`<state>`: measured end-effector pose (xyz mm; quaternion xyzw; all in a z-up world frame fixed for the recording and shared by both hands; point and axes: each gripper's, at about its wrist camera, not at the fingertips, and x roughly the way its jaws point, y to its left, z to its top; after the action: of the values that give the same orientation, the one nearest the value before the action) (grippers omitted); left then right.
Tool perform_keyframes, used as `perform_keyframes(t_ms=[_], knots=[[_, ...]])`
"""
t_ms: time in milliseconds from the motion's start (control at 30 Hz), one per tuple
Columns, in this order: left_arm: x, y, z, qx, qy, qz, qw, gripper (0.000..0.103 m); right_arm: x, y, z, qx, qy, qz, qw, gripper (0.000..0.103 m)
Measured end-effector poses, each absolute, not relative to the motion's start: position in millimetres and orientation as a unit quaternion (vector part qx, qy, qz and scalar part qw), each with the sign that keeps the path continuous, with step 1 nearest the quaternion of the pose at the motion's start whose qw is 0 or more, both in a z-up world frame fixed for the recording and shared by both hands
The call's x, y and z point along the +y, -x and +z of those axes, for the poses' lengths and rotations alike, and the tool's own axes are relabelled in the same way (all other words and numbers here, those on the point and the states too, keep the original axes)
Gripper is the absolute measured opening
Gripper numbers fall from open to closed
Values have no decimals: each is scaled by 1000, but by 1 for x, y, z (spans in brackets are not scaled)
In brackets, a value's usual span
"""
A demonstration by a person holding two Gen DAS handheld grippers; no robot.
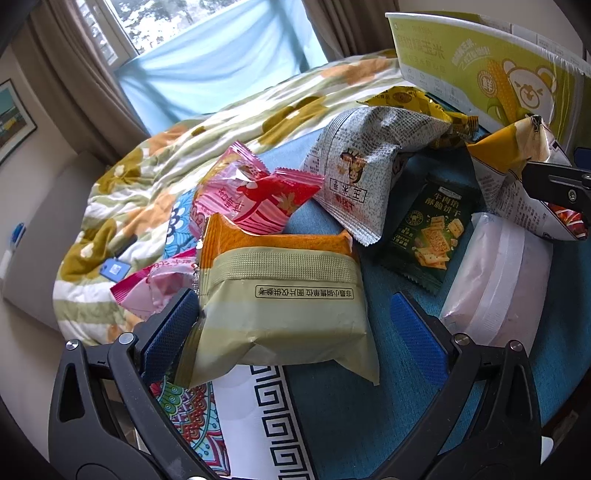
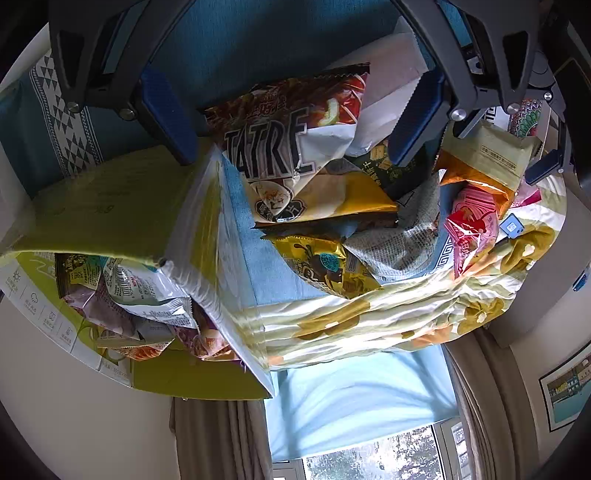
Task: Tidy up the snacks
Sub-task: 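Grasp the pale green biscuit pack with the left tool while the right tool grasps the striped chip bag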
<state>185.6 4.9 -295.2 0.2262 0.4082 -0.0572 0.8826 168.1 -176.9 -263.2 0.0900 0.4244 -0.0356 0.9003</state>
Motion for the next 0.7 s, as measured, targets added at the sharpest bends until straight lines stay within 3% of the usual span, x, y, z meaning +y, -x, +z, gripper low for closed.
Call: perform_keyframes(t_ms=[100,200,600,700], knots=[[6,-186,-297,408,-226,-59,883,100,-177,-172,-268,430,-91,-37,897,102],[11,-188,-298,416,-222,-55,880,85,-175,-174,-272,434,-90,-34,896,102],[13,-179,-294,432,-210,-77,874,79,-166,-186,-282,445,-93,-41,890,97],[11,-174,-292,434,-208,-78,873,79,-165,-189,-284,448,-92,-45,888,89]])
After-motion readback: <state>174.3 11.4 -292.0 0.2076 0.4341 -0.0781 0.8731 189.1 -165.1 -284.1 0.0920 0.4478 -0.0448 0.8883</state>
